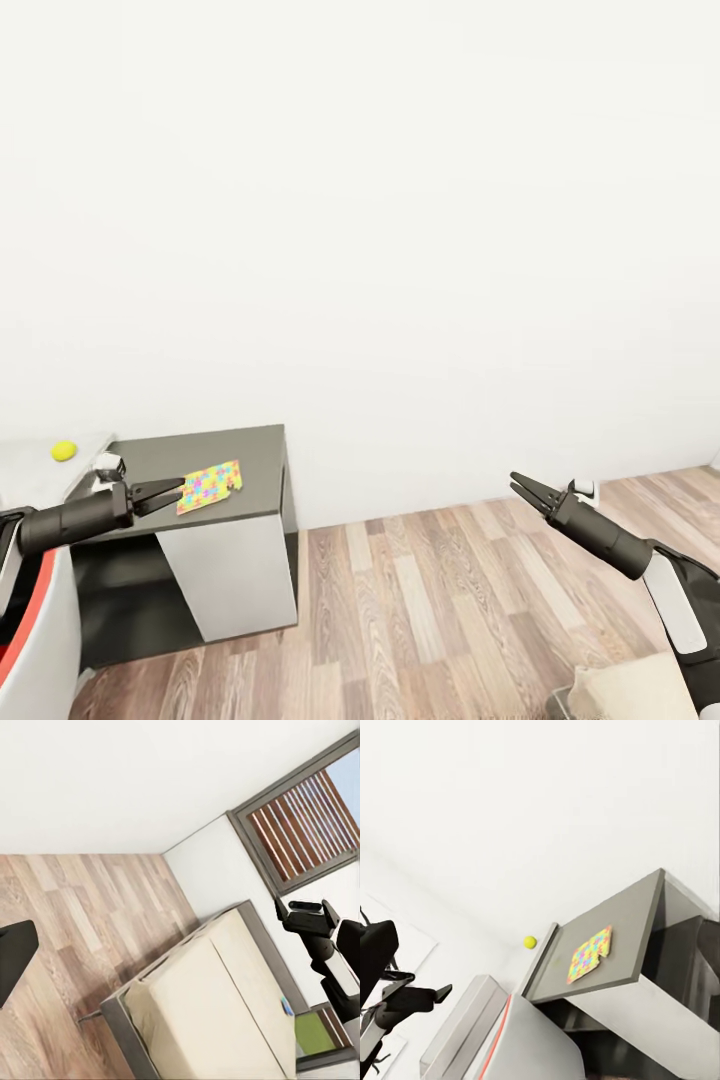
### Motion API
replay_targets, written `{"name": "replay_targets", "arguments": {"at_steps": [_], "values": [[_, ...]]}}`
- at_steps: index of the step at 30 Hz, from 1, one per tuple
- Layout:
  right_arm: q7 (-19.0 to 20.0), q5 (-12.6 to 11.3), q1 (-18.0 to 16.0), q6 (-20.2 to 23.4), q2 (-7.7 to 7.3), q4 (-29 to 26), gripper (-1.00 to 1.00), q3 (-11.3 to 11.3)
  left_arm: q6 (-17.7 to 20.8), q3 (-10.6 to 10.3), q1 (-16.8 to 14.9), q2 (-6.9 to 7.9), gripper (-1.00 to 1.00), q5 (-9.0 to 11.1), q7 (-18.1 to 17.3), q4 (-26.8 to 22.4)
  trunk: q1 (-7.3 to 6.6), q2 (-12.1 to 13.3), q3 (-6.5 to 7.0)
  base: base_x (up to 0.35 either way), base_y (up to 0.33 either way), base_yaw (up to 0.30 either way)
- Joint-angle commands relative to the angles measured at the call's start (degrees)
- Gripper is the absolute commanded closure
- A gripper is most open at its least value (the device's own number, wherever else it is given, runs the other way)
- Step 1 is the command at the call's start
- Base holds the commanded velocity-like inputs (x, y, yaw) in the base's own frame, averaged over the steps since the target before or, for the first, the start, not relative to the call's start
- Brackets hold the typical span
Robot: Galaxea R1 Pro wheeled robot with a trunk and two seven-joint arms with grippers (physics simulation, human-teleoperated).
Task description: Put all the toys in the child's room - the three board games (two on the bed and one on the table), the two jigsaw puzzles on the table, and the tennis ball on the table - inside the toy box on the table in the child's room.
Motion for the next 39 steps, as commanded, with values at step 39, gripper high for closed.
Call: {"name": "replay_targets", "arguments": {"at_steps": [39], "values": [[0.04, -0.24, -0.07, 0.36, 0.00, 0.03, -1.00, 0.00, 0.60, 0.02, -0.03, 0.02, -1.00, -0.01, -0.21, -0.02, 0.04, -0.13, -1.31, -0.068, 0.000, -0.258]]}}
